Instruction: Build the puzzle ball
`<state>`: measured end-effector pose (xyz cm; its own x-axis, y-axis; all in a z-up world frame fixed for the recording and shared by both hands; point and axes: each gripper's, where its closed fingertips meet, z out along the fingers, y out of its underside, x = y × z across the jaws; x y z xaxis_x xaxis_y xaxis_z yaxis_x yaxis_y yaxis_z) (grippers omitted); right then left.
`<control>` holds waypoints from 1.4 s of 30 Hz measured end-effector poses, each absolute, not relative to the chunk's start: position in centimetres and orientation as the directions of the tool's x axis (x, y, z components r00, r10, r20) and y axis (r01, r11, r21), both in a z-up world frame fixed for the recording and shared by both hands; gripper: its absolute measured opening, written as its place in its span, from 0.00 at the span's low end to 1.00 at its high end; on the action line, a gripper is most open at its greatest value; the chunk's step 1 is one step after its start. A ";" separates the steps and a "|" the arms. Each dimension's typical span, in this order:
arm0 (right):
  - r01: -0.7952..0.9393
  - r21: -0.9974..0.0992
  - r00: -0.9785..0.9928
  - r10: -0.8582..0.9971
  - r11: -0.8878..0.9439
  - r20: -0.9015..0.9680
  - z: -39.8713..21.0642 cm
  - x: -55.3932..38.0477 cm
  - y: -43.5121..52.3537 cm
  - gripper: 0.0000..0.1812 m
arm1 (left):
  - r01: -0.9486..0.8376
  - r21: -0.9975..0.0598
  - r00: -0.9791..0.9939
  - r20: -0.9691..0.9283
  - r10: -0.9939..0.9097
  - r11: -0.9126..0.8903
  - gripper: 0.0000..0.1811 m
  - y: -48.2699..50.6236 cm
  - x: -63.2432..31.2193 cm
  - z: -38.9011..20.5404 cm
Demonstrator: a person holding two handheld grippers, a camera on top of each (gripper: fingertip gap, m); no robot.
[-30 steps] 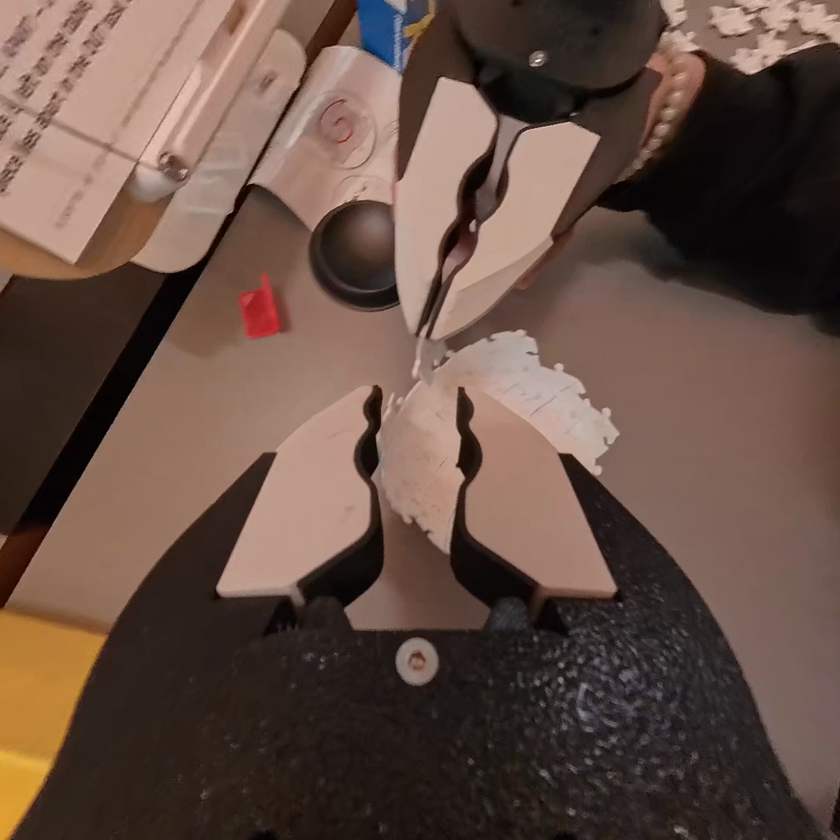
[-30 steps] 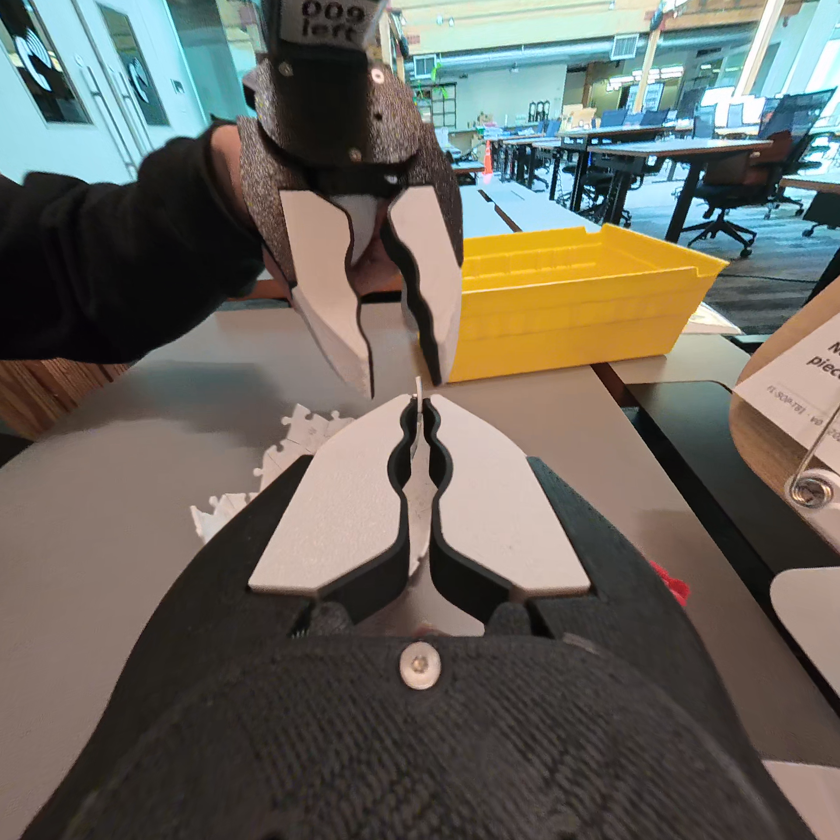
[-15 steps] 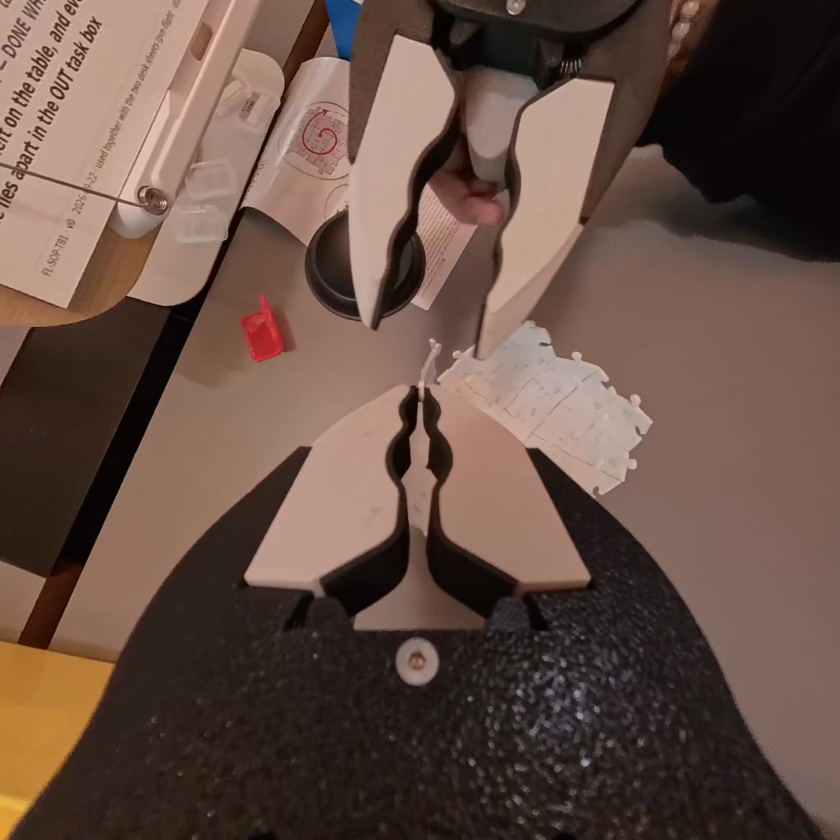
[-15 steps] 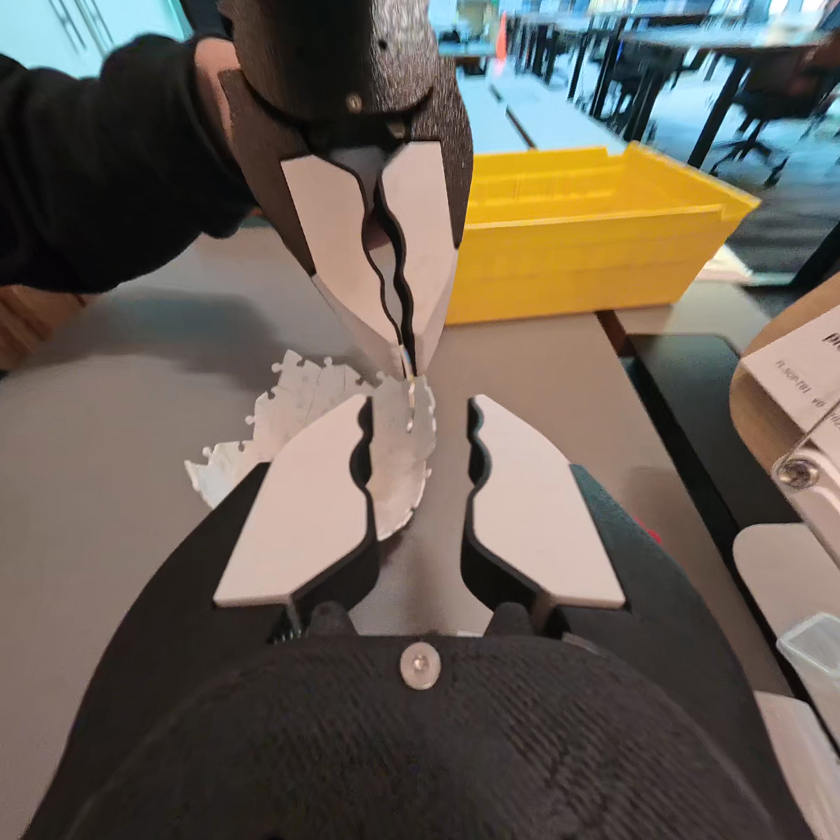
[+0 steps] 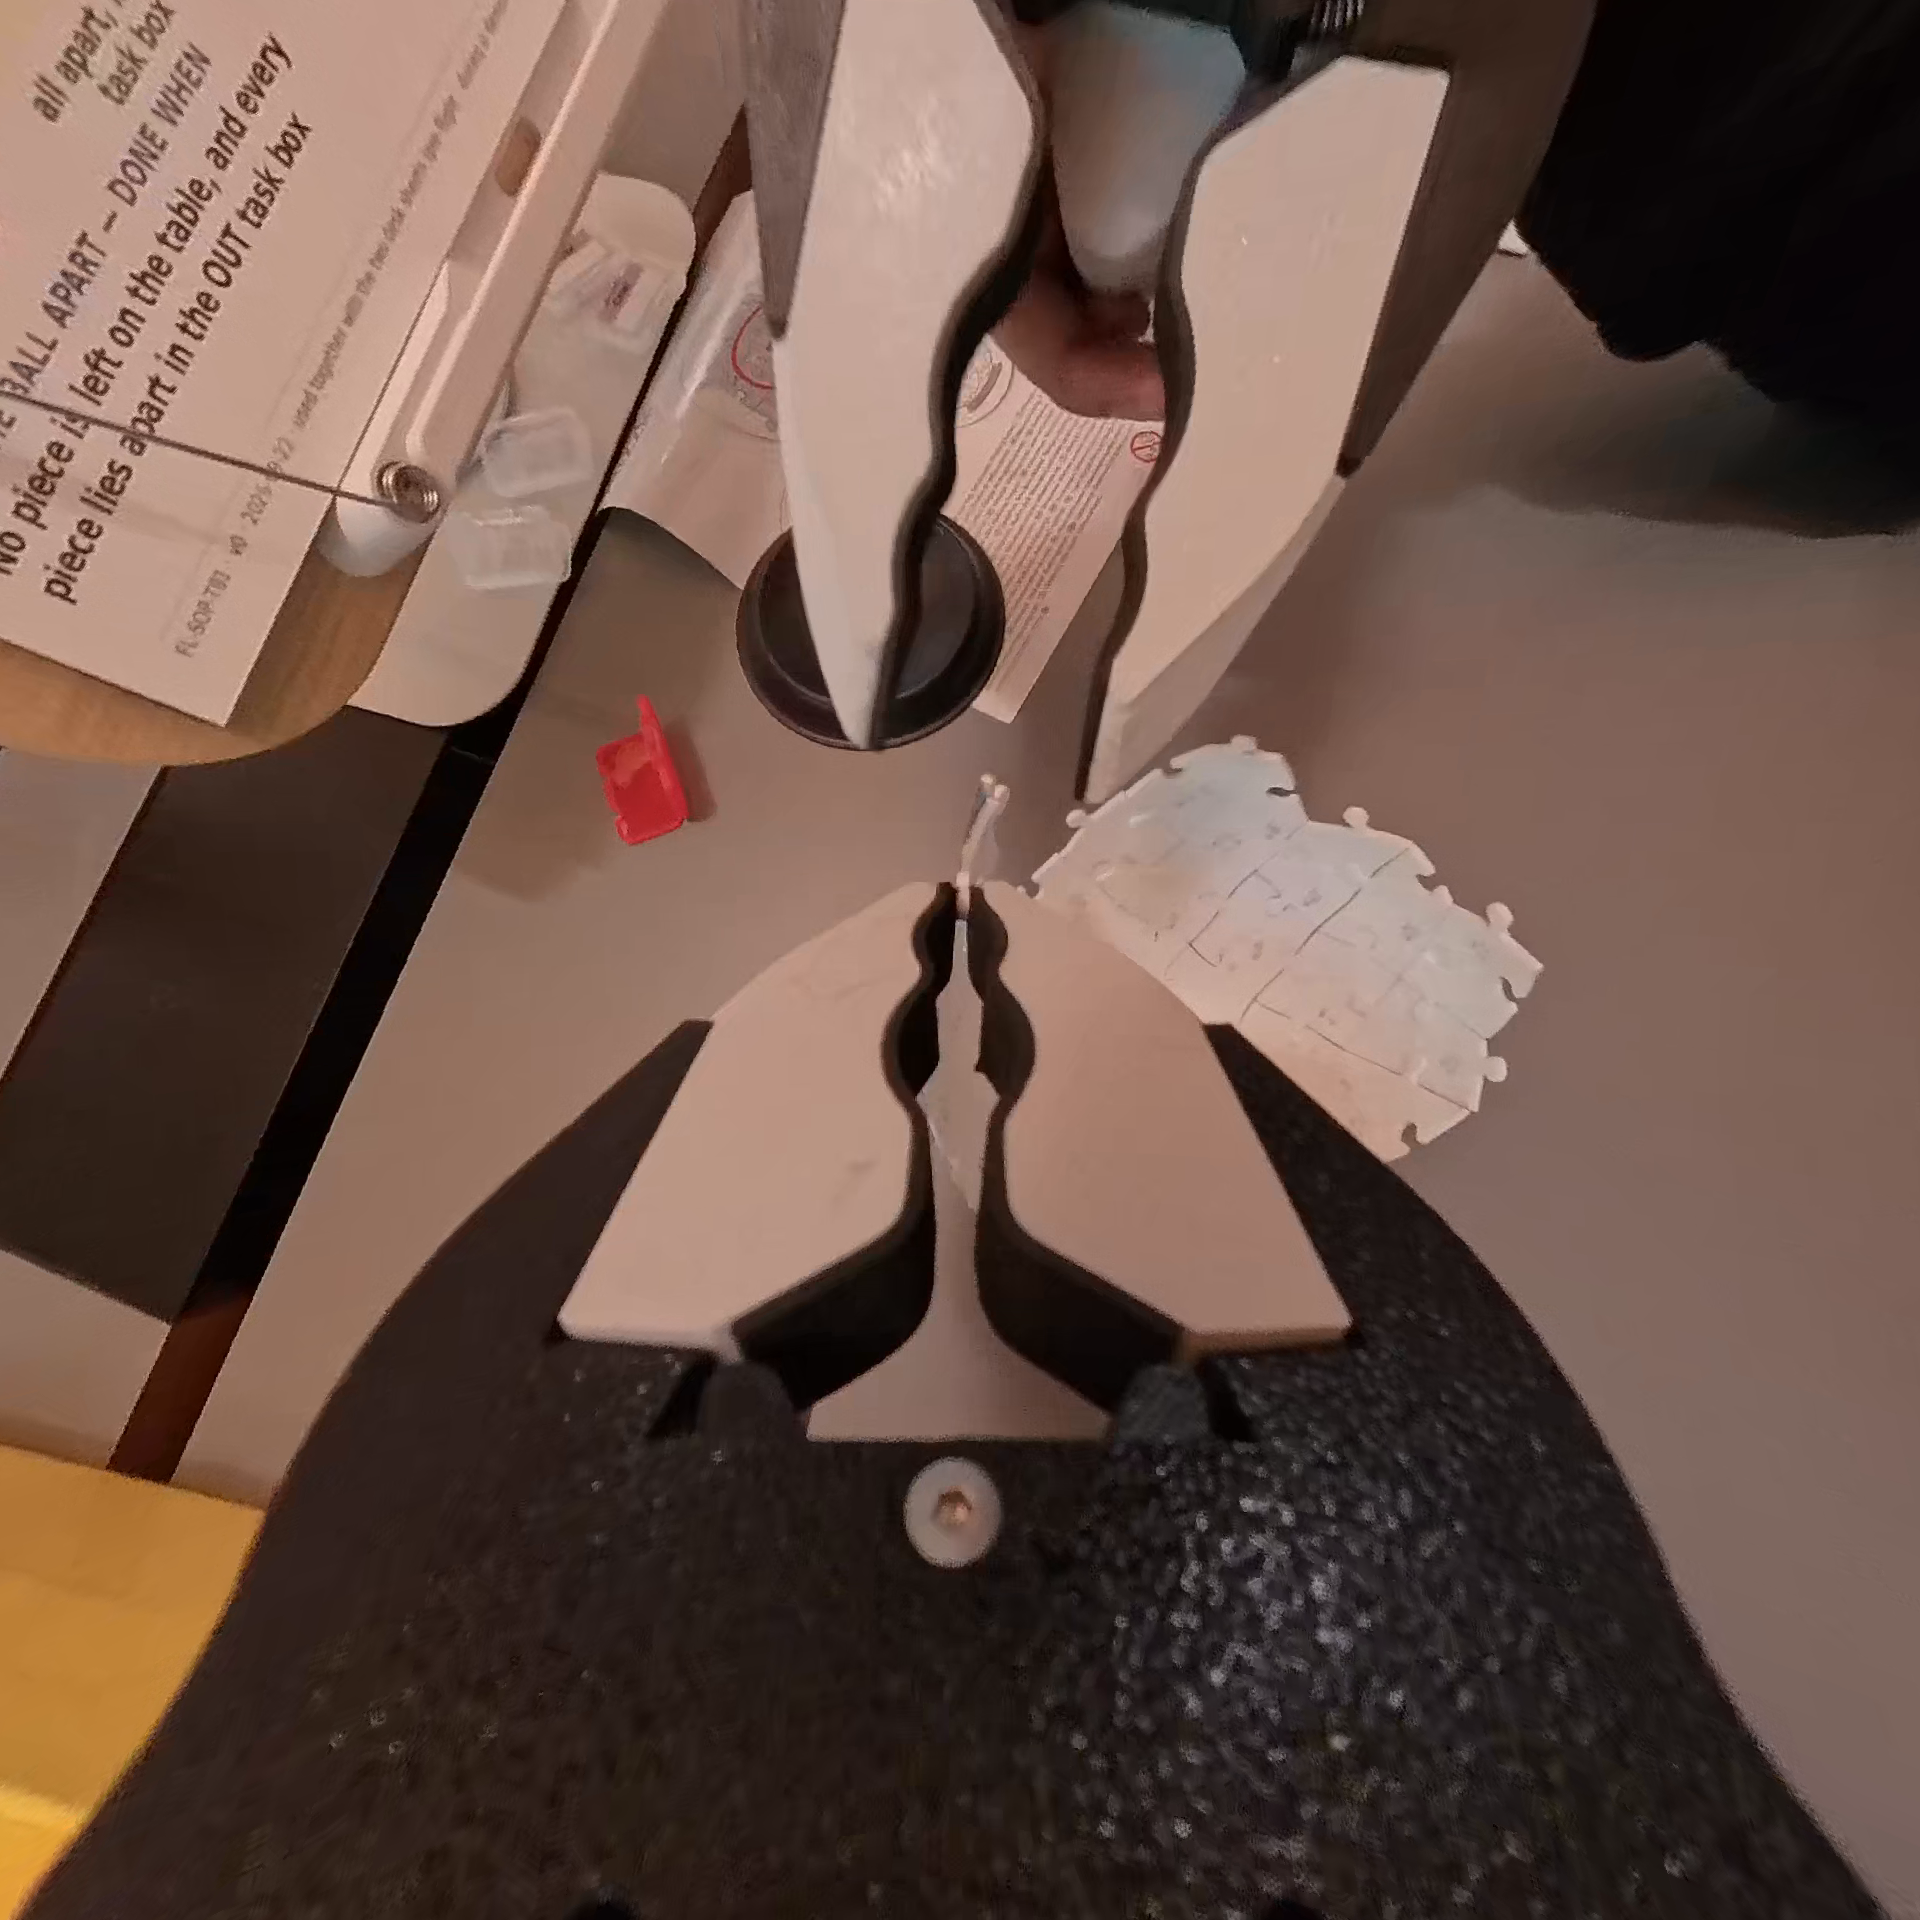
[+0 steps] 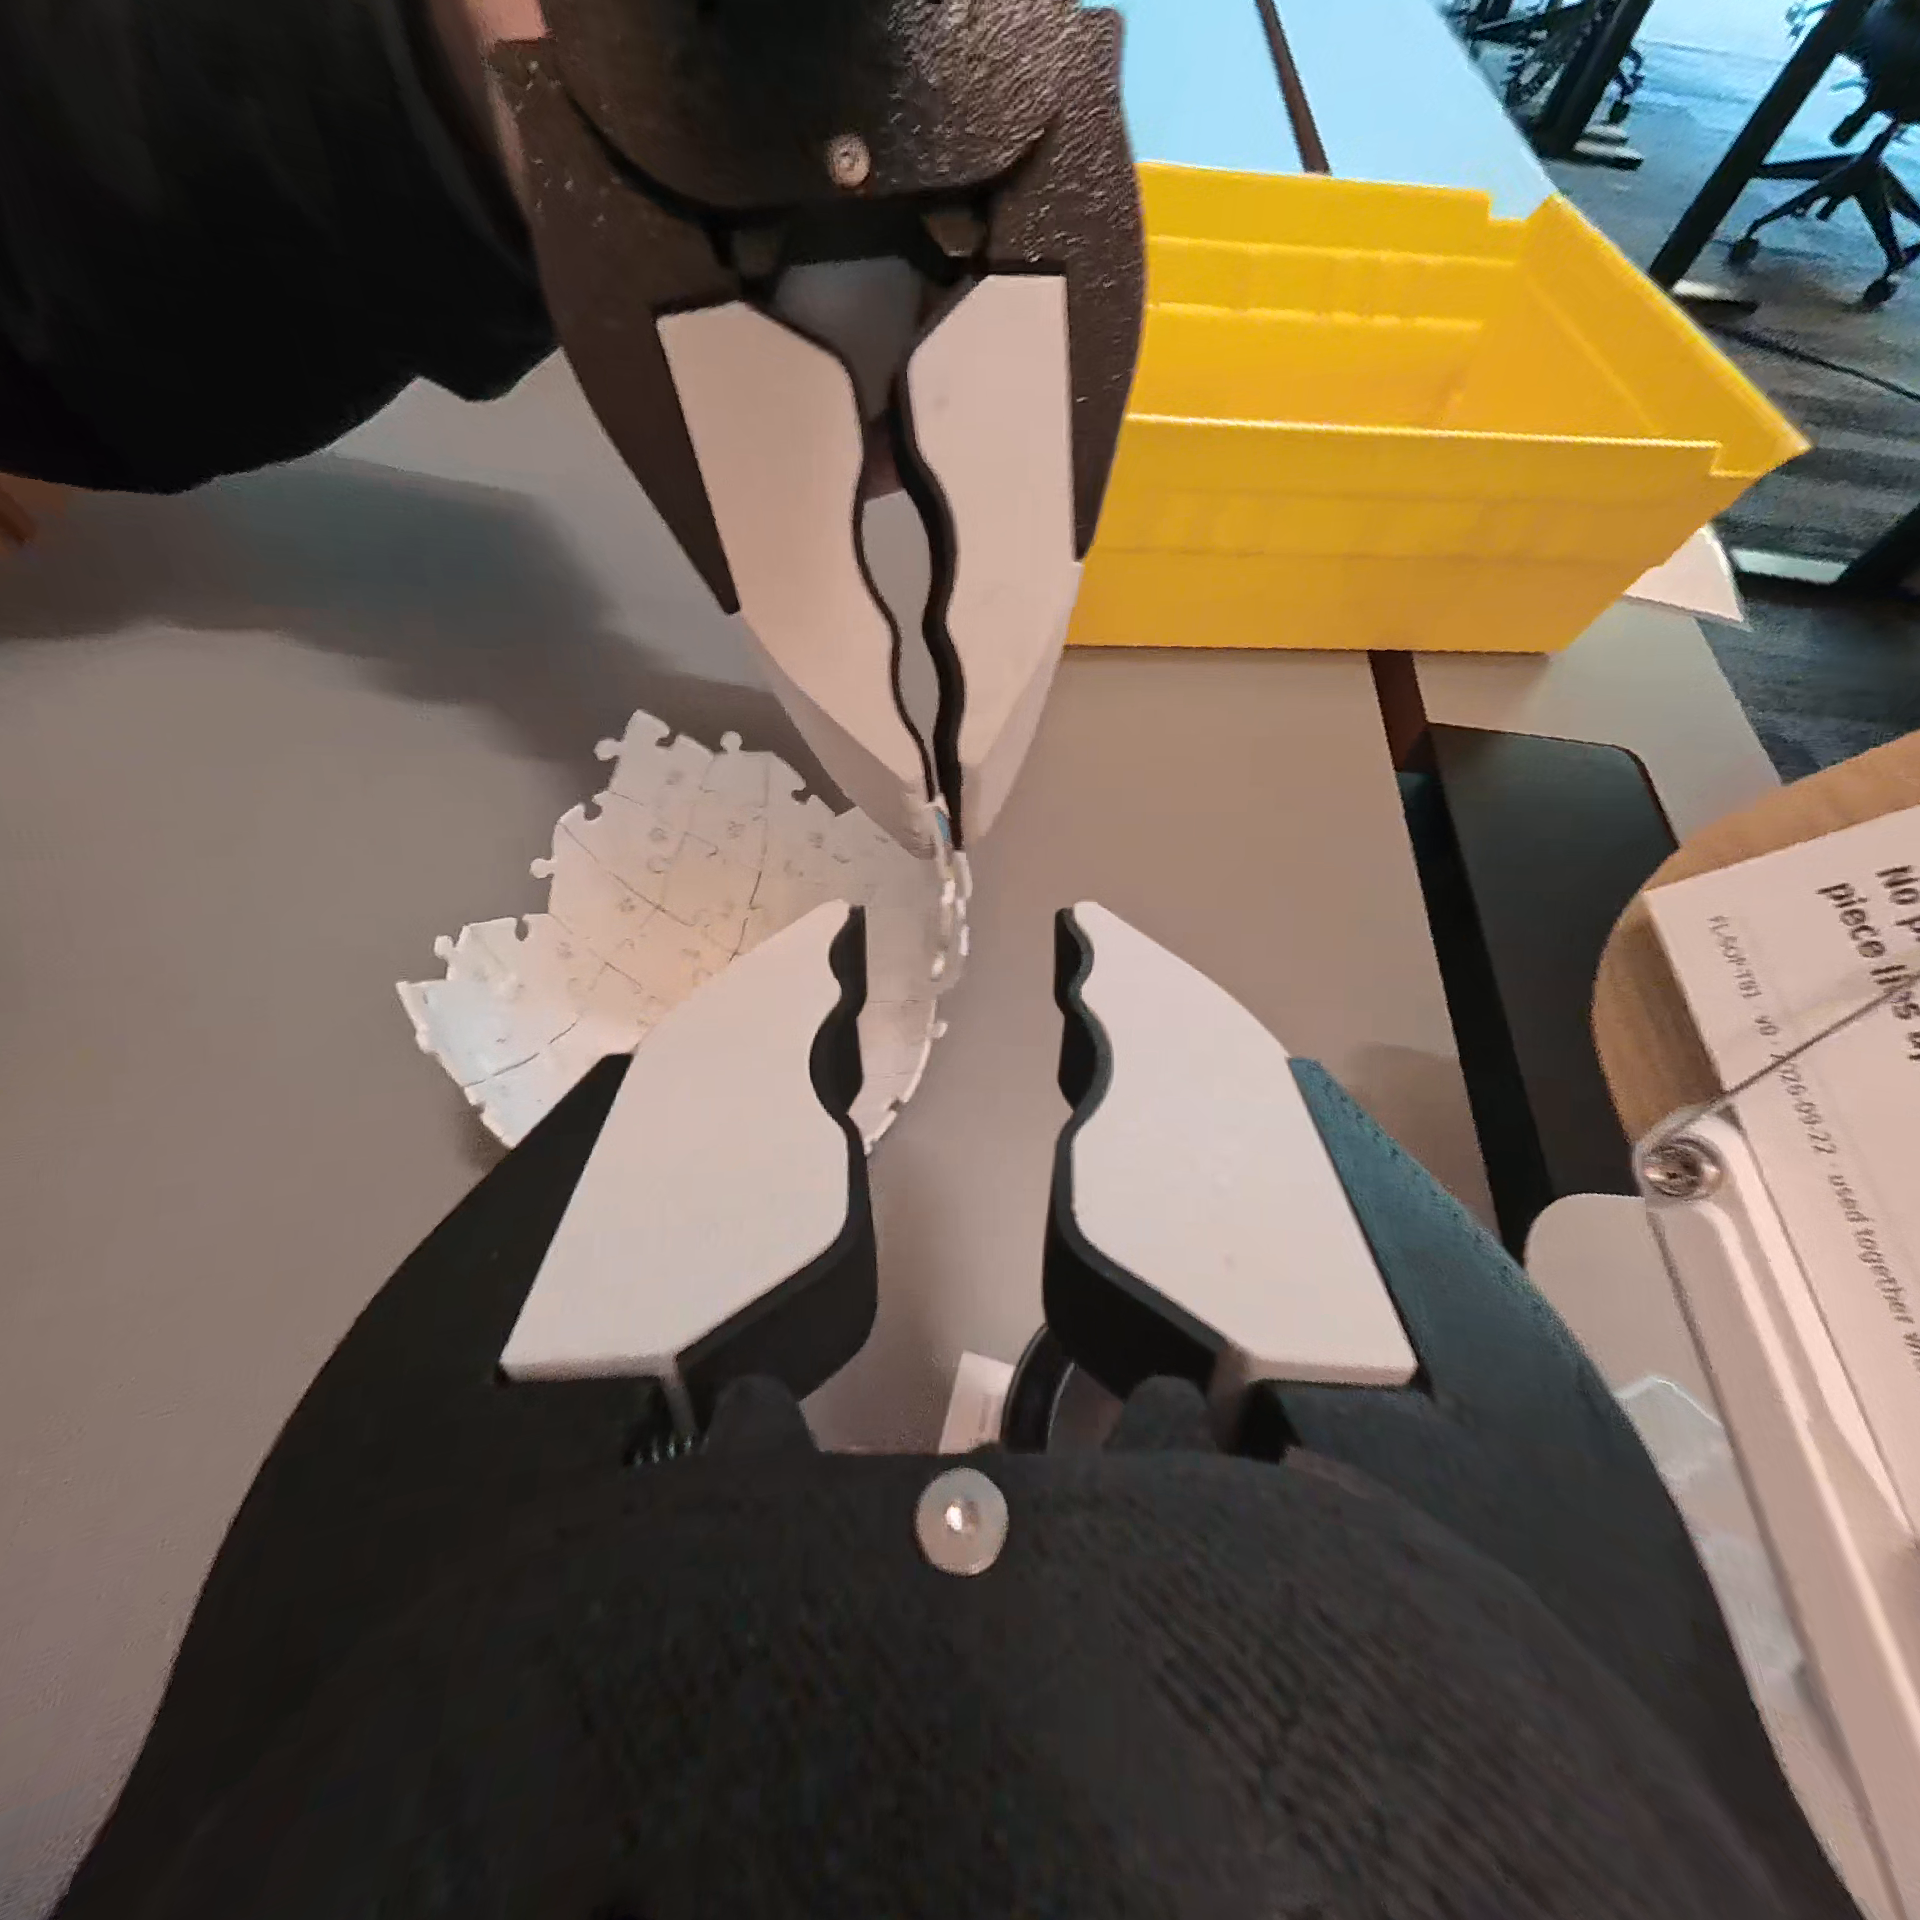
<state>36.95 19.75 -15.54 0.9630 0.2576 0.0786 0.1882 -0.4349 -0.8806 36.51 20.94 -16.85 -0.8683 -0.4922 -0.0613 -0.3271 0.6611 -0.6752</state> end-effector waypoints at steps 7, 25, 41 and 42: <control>0.157 -0.863 0.964 0.264 -0.480 0.029 -17.5 36.7 20.0 0.05 | -0.303 -0.653 -0.886 -0.075 -0.458 0.694 0.01 20.7 36.5 -17.9; 0.116 -0.812 0.974 0.227 -0.572 -0.021 -19.5 37.3 19.7 0.01 | -0.339 -0.526 -0.883 -0.108 -0.457 0.780 0.15 22.4 36.6 -19.2; -0.042 -0.783 0.955 0.206 -0.621 -0.214 -20.6 37.0 18.8 0.01 | -0.407 -0.084 -0.910 0.120 -0.396 0.909 0.11 22.6 36.6 -22.3; -0.041 -0.782 0.956 0.203 -0.622 -0.211 -20.6 37.1 18.7 0.01 | -0.410 -0.074 -0.908 0.127 -0.399 0.909 0.10 22.6 36.6 -22.5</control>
